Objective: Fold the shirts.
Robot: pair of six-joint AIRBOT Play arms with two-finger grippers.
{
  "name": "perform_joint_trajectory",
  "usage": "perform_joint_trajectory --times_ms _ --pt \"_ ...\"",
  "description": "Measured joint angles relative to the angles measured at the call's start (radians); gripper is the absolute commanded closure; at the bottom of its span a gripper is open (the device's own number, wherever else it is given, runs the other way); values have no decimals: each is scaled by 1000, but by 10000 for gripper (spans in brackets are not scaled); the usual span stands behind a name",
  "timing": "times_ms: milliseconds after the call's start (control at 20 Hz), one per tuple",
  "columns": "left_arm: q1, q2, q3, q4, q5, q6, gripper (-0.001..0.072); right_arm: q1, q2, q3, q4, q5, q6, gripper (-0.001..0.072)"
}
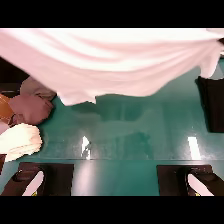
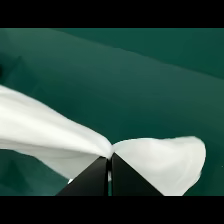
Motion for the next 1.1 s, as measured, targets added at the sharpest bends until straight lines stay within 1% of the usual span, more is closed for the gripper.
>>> perform_joint_trajectory --times_ms 150,300,400,550,650,750,900,950,1000,1050,1100 --pt "0 5 77 -1 25 -3 686 -27 7 89 -11 60 41 699" --pt "0 -52 89 35 -18 -16 685 -33 -43 129 -14 121 92 698" --pt "0 -127 47 47 -62 -24 684 -12 -106 108 -20 154 117 698" --pt "0 -278 -72 53 -116 -28 684 35 -225 -2 -24 175 143 698" --pt "0 -401 -169 51 -129 -29 683 61 -322 -95 -21 161 151 698" --pt "0 -536 -249 51 -116 -21 683 73 -422 -165 -23 108 152 698" --pt "0 -716 -308 49 -76 2 677 81 -572 -185 -21 12 141 696" --pt "0 -758 -317 49 -65 8 453 83 -615 -170 -17 -10 137 658" --pt "0 -792 -324 47 -51 11 156 84 -658 -145 -16 -25 135 431" --pt "0 -816 -329 47 -42 12 182 84 -692 -114 -14 -34 132 345" --pt "1 -831 -330 47 -35 14 227 82 -725 -78 -10 -39 129 344"
